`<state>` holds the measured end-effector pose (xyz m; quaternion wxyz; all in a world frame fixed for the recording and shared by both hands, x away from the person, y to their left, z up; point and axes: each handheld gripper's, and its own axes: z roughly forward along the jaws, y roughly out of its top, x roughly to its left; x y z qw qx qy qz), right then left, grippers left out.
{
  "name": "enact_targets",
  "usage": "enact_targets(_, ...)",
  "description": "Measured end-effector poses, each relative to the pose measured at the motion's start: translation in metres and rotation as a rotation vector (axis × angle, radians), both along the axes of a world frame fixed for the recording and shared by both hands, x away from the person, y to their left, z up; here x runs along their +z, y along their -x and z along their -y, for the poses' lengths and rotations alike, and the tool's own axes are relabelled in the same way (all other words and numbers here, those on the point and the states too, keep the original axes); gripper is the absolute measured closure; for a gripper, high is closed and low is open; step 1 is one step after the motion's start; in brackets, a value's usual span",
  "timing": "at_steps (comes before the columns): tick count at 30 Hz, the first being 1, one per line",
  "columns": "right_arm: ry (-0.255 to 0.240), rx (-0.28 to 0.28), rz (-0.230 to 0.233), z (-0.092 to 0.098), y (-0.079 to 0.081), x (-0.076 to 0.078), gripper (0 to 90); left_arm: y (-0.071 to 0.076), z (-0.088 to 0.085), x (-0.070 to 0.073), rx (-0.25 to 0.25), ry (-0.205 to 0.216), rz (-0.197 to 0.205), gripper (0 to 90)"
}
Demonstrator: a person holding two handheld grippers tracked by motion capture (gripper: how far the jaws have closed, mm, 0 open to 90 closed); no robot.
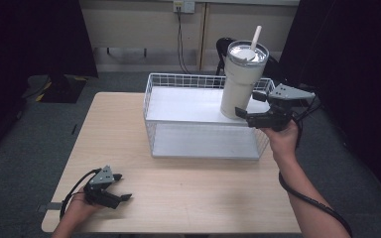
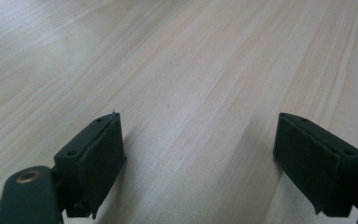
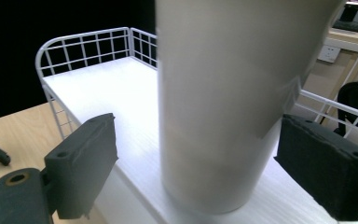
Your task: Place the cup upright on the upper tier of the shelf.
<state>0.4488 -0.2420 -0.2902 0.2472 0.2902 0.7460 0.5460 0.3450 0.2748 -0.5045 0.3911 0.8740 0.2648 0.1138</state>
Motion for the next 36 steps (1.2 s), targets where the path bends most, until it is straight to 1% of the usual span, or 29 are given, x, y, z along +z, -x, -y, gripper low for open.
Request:
enact_targets(8, 0.023, 0.058, -0.02, -0.002, 0.013, -0.003, 11.5, 0.0, 0.0, 0.0, 0.0, 0.001, 0.0, 15.7)
enact_targets(10, 0.032, 0.067, -0.013, -0.002, 0.017, -0.004, 11.5, 0.0, 0.0, 0.0, 0.0, 0.0, 0.0, 15.7)
enact_targets(15, 0.033, 0.086, -0.013, -0.006, 0.025, -0.006, 12.2, 0.0, 0.0, 0.0, 0.0, 0.0, 0.0, 15.7)
enact_targets(19, 0.061, 0.106, 0.002, -0.01, 0.032, -0.008, 12.6, 0.0, 0.0, 0.0, 0.0, 0.0, 0.0, 15.7)
enact_targets(21, 0.054, 0.124, -0.004, -0.012, 0.034, -0.009, 12.6, 0.0, 0.0, 0.0, 0.0, 0.0, 0.0, 15.7)
enact_targets(23, 0.057, 0.132, 0.002, -0.014, 0.038, -0.01, 12.6, 0.0, 0.0, 0.0, 0.0, 0.0, 0.0, 15.7)
enact_targets(25, 0.05, 0.137, -0.004, -0.015, 0.04, -0.011, 12.6, 0.0, 0.0, 0.0, 0.0, 0.001, 0.0, 15.7)
enact_targets(30, 0.059, 0.161, -0.013, -0.017, 0.046, -0.015, 12.6, 0.0, 0.0, 0.0, 0.0, 0.001, 0.0, 15.7)
enact_targets(34, 0.066, 0.173, -0.009, -0.018, 0.051, -0.02, 12.6, 0.0, 0.0, 0.0, 0.0, 0.0, 0.001, 15.7)
enact_targets(36, 0.061, 0.186, -0.014, -0.018, 0.053, -0.023, 12.6, 0.0, 0.0, 0.0, 0.0, 0.001, 0.0, 15.7)
